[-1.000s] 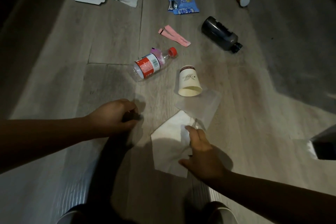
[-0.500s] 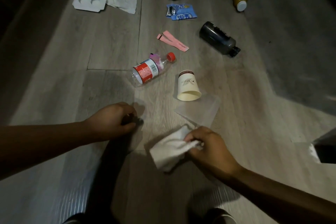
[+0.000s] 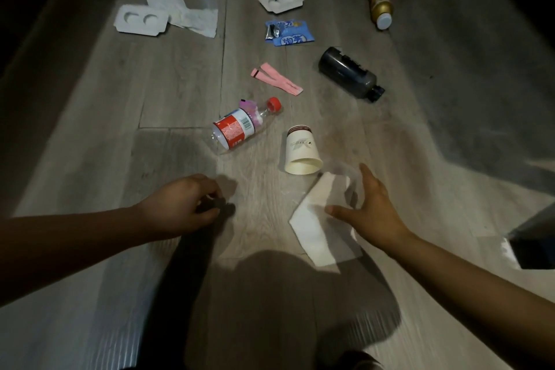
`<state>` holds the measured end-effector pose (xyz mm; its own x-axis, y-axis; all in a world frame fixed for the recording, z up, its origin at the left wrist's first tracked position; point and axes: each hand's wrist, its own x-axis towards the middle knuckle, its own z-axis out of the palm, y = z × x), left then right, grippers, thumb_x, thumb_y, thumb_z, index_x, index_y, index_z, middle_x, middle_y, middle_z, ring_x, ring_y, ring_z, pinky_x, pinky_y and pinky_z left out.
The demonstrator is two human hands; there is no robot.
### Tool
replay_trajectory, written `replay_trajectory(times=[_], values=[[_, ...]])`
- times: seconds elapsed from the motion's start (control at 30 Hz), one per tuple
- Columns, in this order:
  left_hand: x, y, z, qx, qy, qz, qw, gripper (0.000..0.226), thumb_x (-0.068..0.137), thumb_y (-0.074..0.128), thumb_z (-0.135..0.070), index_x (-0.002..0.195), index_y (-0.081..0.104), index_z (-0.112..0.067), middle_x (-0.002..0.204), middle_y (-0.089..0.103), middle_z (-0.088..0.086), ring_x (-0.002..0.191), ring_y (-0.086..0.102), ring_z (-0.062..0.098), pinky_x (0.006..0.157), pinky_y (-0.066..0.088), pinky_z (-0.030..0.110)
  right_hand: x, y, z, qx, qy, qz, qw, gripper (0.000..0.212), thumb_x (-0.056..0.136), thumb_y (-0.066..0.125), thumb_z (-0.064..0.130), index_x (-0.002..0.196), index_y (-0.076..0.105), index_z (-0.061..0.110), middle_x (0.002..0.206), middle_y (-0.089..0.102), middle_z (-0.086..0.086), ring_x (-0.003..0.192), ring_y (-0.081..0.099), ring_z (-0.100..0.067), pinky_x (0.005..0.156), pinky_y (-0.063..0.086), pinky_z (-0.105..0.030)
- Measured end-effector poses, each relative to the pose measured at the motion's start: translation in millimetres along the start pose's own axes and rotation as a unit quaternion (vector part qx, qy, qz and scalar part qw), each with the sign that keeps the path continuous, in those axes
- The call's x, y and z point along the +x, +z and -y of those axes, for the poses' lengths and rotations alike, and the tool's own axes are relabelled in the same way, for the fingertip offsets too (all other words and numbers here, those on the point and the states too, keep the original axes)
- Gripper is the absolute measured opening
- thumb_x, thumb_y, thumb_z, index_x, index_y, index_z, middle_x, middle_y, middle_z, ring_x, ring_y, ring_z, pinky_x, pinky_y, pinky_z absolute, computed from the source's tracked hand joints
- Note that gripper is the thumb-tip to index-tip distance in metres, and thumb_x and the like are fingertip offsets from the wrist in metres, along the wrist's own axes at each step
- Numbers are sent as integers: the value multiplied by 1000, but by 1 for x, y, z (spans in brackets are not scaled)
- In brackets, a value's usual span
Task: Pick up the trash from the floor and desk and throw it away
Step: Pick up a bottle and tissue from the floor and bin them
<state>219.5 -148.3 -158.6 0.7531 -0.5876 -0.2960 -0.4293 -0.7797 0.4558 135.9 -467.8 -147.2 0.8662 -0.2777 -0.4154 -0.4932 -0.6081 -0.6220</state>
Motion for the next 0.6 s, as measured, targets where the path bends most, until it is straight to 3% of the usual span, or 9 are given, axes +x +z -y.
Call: replay_trajectory(times=[0.1,0.2,0.43,0.6], values=[[-2,2,5,-6,-7,-6,1000,25,83,67,-32,104,64,-19,98,58,-4,80,55,5,63,41,10,-2,20,-2,75,116,-40,990,111,71,78,44,150,7,14,152,26,-14,135,34,-35,109,35,-52],[-4,5,9,-7,-10,0,1000,23,84,65,-34,104,63,-23,99,58,-5,82,56,6,69,48,18,-9,38,-6,57,171,-54,982,111,68,78,48,148,11,11,149,27,-16,134,33,-37,107,35,-55],[0,11,11,-4,3,16,1000,22,84,64,-34,102,65,-23,101,59,-4,91,56,10,84,49,33,-7,48,-9,-44,125,-55,990,120,64,77,58,149,5,14,153,19,-14,139,23,-37,114,25,-50],[5,11,11,-19,3,15,1000,20,83,64,-34,100,66,-23,100,60,-5,91,57,10,84,50,34,-16,25,-29,-70,99,-101,988,119,58,65,75,149,15,17,152,25,-14,137,27,-37,107,30,-52]])
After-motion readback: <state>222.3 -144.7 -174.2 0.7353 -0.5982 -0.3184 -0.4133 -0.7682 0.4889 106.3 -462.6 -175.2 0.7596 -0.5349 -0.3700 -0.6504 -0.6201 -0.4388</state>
